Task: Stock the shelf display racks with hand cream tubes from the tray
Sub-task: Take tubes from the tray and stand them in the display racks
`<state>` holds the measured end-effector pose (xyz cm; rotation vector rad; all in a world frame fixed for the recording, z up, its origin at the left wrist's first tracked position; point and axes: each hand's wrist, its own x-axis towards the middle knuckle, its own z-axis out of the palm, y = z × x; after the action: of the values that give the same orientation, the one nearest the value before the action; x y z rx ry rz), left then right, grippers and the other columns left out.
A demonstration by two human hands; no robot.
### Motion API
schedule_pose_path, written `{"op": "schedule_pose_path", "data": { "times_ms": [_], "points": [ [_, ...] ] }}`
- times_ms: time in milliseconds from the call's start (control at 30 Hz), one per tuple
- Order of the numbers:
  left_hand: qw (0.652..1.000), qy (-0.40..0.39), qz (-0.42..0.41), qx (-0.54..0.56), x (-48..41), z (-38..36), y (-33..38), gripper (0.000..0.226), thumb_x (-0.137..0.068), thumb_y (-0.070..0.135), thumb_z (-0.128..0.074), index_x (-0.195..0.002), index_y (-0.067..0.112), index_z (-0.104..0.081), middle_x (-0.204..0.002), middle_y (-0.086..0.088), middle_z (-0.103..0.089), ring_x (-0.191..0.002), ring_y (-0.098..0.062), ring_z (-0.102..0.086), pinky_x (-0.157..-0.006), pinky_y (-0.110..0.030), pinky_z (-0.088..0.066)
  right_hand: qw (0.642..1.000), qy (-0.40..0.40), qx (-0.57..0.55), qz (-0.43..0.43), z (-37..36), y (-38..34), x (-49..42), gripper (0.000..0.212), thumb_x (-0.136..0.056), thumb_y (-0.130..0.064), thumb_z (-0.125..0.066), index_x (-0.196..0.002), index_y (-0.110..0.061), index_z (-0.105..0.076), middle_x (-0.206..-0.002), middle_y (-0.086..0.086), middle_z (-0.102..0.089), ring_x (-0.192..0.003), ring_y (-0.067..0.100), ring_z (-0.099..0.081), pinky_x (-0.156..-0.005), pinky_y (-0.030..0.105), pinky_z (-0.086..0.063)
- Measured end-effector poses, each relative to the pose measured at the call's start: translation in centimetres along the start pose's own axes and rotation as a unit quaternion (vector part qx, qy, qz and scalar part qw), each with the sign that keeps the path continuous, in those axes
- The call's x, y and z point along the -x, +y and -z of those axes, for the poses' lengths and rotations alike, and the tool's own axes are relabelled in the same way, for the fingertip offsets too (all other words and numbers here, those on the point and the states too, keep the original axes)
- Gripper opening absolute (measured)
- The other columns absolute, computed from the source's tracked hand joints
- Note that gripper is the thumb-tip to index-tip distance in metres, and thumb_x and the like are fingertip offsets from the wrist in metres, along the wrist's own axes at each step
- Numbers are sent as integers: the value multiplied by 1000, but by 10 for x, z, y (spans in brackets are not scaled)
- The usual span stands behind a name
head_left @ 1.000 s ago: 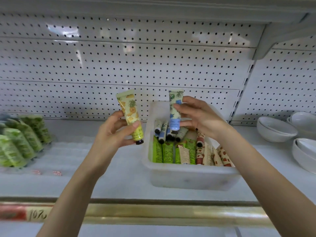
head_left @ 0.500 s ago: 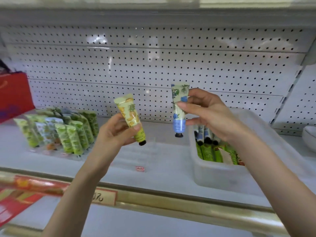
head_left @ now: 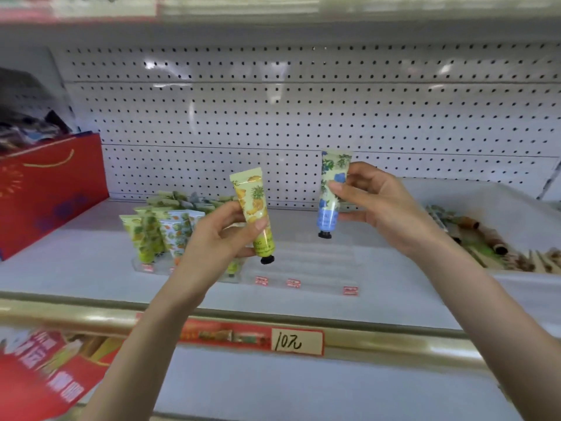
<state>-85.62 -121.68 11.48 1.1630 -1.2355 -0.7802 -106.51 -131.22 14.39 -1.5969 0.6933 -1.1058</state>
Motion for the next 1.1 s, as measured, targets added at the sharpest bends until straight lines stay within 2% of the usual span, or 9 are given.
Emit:
{"op": "schedule_pose_path", "data": {
  "times_ms": [167,333,500,667,800,867,967,1033,1100],
  "points": [
    [1000,14,-1,10,-1,41,0,13,-84,18,-59,-96,22,-62,-82,15,-70,-75,0,-66,-58,-17,-53,998,56,-6,-20,-23,22,-11,9,-88,-13,-62,-94,-18,-62,-98,9,-60,-91,15,-63,-71,30,-57],
    [999,4,16,33,-1,61,-5,24,-75,29,-59,-97,20,-61,-84,-1,-73,-79,-10,-68,-61,-21,-55,996,73,20,-55,-41,59,-27,9,-89,-7,-59,-92,-15,-58,-97,8,-59,-84,9,-63,-66,25,-57],
    [999,11,27,44,-7,70,-11,27,-74,29,-59,-99,19,-59,-87,0,-74,-78,-14,-69,-58,-21,-53,994,72,49,-59,-60,93,-58,12,-89,-6,-60,-86,-16,-53,-90,4,-60,-73,3,-64,-71,29,-59],
    [998,29,37,48,-13,76,-15,32,-74,26,-60,-105,17,-59,-93,-3,-73,-83,-21,-67,-58,-21,-54,993,86,63,-50,-74,121,-89,14,-88,-2,-60,-93,5,-49,-90,22,-55,-77,20,-58,-67,32,-57],
    [997,48,36,52,-21,79,-15,28,-74,24,-59,-101,18,-60,-86,0,-74,-77,-15,-69,-58,-21,-54,995,80,45,-40,-78,137,-104,21,-88,1,-59,-78,-15,-49,-92,12,-57,-84,23,-56,-61,18,-53],
    [997,55,36,51,-25,80,-16,28,-73,24,-60,-100,18,-61,-87,1,-74,-79,-16,-69,-59,-22,-55,995,69,61,-43,-77,142,-108,18,-87,0,-60,-82,-14,-51,-89,6,-58,-85,23,-56,-59,16,-50],
    [997,52,34,38,-31,78,-16,33,-72,23,-61,-105,17,-60,-95,0,-73,-85,-17,-70,-60,-22,-56,991,37,115,-50,-75,151,-111,19,-86,-1,-62,-83,-15,-50,-85,-1,-60,-85,21,-58,-68,25,-51],
    [998,52,32,34,-34,76,-17,37,-71,22,-62,-108,15,-59,-99,-1,-73,-89,-18,-69,-60,-22,-55,988,19,141,-58,-73,157,-111,20,-85,-3,-64,-86,-16,-49,-88,3,-60,-91,24,-60,-79,37,-51],
    [998,50,28,30,-35,74,-18,40,-70,21,-63,-109,15,-59,-100,0,-72,-90,-17,-69,-61,-22,-55,985,9,162,-54,-73,160,-111,18,-85,-6,-65,-91,-13,-49,-92,4,-59,-94,23,-59,-83,40,-50]
  ]
}}
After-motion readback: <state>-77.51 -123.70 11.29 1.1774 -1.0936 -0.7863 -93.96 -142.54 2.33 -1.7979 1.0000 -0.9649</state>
